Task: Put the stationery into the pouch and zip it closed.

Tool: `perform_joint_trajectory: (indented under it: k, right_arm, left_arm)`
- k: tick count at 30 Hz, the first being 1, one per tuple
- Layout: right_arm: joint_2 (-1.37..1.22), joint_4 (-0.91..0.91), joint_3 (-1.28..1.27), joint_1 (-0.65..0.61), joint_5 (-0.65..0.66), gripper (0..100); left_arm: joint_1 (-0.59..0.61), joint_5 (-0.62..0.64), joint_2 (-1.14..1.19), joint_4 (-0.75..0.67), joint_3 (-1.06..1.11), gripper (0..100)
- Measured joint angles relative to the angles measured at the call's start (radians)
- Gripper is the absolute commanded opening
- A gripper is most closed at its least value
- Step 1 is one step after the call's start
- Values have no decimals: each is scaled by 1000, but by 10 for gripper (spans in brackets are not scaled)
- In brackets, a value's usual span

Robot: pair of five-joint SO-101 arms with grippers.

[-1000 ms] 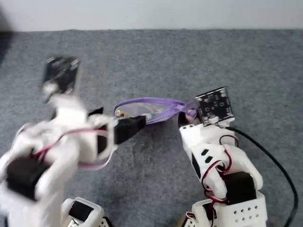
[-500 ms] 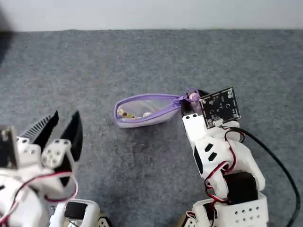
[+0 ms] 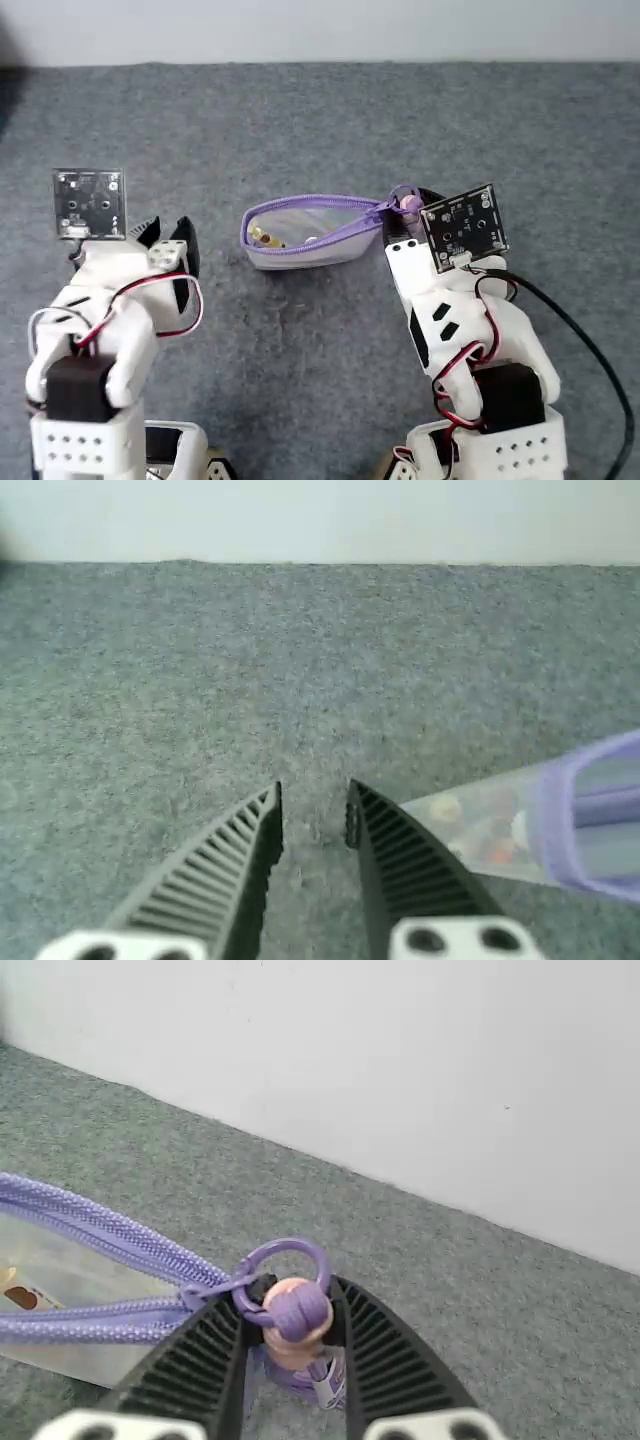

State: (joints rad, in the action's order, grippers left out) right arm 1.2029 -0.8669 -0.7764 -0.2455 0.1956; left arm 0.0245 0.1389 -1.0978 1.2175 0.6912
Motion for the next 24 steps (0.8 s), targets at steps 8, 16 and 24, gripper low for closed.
perform_joint_trajectory:
  k: [8, 16, 24]
  right_arm:
    - [0, 0, 0, 0, 3, 8]
    - [2, 9, 2, -104, 3, 8]
    - [-48, 192, 0, -103, 89, 8]
  left_arm:
    - [-2, 2, 2, -166, 100, 101]
    - [-97, -2, 2, -244, 150, 101]
    - [-419, 0, -8, 2, 107, 100]
